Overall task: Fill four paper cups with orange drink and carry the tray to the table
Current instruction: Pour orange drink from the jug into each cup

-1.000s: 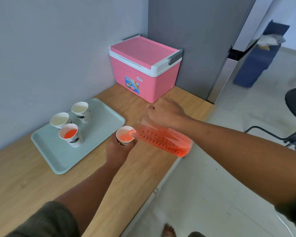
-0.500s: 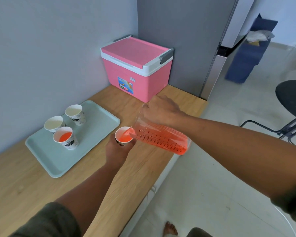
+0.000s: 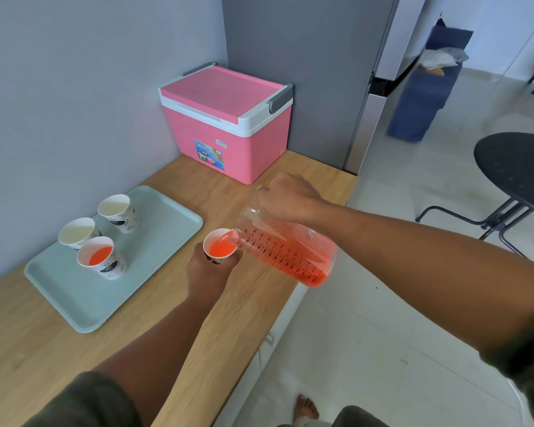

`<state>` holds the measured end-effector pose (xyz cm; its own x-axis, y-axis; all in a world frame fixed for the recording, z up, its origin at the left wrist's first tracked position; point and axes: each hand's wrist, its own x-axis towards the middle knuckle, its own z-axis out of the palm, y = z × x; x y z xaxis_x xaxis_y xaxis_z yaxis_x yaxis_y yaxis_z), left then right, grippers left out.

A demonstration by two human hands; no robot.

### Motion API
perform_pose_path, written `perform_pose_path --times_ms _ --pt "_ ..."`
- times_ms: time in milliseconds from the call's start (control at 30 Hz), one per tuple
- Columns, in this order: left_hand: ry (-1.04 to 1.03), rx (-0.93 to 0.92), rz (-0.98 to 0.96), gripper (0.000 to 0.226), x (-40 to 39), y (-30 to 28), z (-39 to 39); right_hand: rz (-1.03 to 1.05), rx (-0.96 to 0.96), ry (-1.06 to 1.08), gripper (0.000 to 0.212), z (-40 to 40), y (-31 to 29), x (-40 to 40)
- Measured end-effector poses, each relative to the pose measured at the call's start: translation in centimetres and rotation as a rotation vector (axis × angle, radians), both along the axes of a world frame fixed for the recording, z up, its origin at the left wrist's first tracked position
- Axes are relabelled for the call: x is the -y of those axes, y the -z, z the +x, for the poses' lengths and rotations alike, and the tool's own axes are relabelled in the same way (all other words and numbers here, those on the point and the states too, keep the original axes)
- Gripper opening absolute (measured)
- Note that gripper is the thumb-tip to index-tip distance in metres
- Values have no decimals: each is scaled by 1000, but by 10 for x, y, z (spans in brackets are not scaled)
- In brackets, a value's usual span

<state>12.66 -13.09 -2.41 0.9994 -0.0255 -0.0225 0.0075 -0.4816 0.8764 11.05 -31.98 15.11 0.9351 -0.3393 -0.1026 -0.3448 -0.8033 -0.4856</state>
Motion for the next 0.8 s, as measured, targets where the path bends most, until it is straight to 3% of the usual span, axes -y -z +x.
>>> perform_pose_path --times_ms 133,433,633,800 --pt "-2 1 -20 72 -2 0 4 143 -29 58 37 0 7 5" --pt "-24 15 -53 70 -11 -6 14 475 -108 159 17 -2 21 7" --pt "-157 7 -88 68 -29 -17 40 582 -60 170 37 1 39 6" --pt "-317 16 -119 65 -54 -21 78 623 11 161 30 9 49 5"
